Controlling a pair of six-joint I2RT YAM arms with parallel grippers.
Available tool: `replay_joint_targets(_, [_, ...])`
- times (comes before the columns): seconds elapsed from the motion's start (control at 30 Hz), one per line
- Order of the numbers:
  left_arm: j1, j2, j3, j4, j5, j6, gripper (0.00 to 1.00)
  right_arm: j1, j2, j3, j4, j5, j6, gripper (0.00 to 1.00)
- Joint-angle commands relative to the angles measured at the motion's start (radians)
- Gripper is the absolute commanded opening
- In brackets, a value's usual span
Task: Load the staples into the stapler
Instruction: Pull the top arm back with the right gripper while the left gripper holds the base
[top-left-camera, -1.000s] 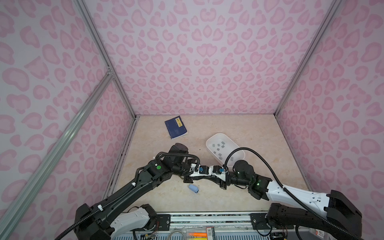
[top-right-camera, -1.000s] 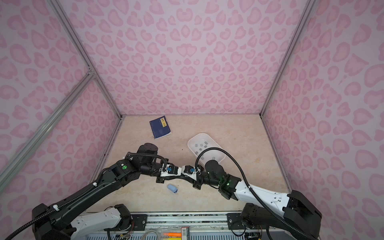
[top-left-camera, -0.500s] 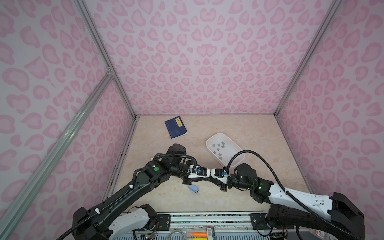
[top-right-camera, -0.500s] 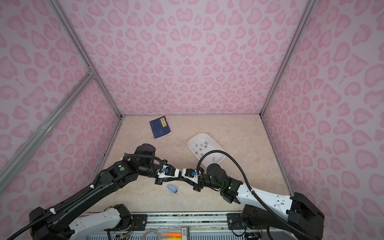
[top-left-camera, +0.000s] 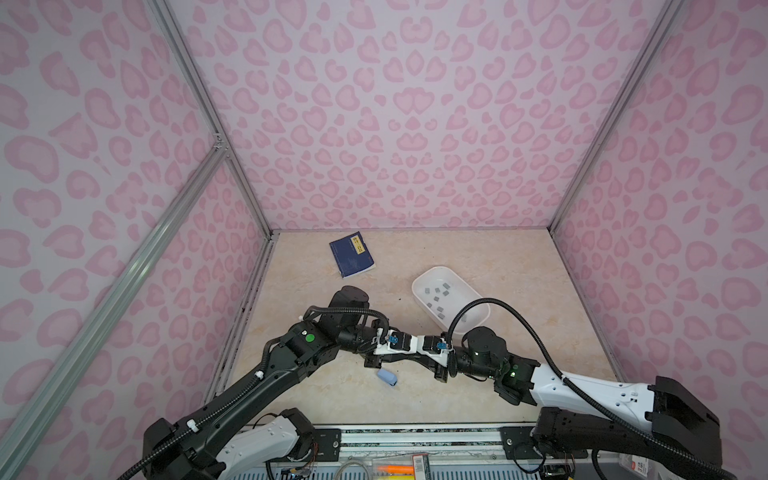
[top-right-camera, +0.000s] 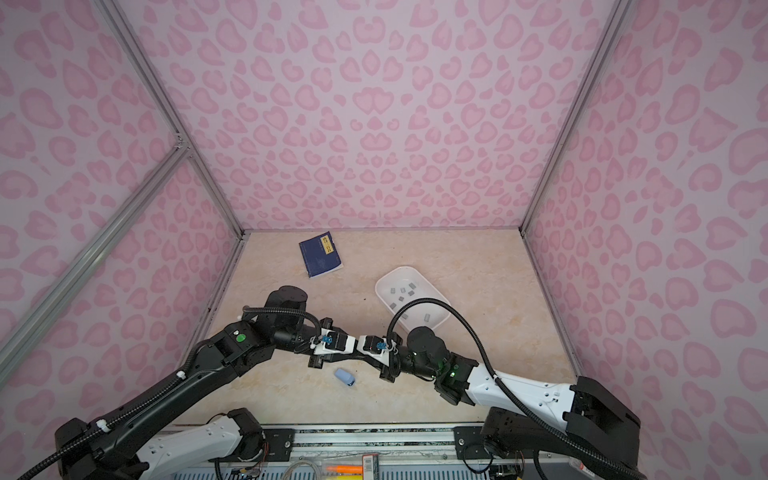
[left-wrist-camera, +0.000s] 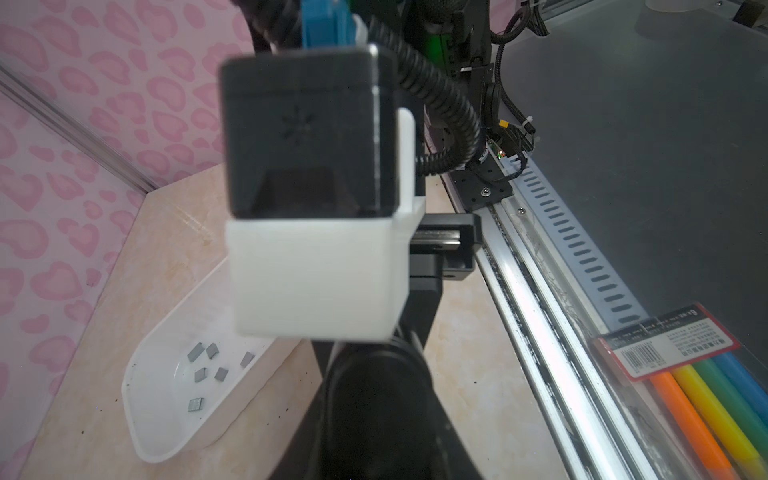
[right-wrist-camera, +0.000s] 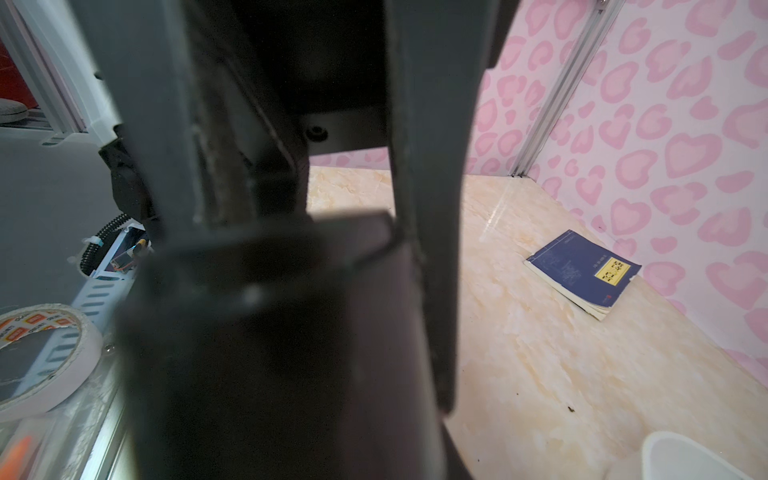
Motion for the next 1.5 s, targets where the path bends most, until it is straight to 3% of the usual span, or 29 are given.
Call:
replay_joint_targets(0.0, [0.006, -0.019, -0.003, 0.09, 0.046, -0.012, 0.04, 0.001, -0.004, -0.012, 0.002, 0.029, 0.008, 0.19])
replay_joint_targets(0.23, [0.046, -0.059, -0.024, 0.119, 0.024, -0.047, 0.04, 0.0, -0.013, -0.028, -0.003, 0.039, 0.007, 0.0])
replay_joint_targets(0.53, [0.124, -0.115, -0.073, 0.166, -0.02, -0.088, 0.04, -0.002, -0.053, -0.074, 0.019, 0.067, 0.028, 0.0])
replay_joint_targets(0.8, [0.133, -0.145, -0.12, 0.241, -0.254, -0.139, 0.03, -0.003, -0.084, -0.093, 0.021, 0.093, 0.044, 0.0])
replay_joint_targets(0.97, [0.133, -0.146, -0.135, 0.284, -0.282, -0.163, 0.25, -0.001, -0.068, -0.069, 0.009, 0.053, 0.06, 0.0])
replay_joint_targets(1.2, [0.133, -0.132, -0.138, 0.283, -0.343, -0.16, 0.3, 0.018, -0.067, -0.054, 0.009, 0.045, 0.06, 0.0])
replay_joint_targets(1.47, [0.133, -0.125, -0.132, 0.305, -0.442, -0.209, 0.42, 0.02, -0.11, -0.07, 0.035, 0.122, 0.098, 0.0])
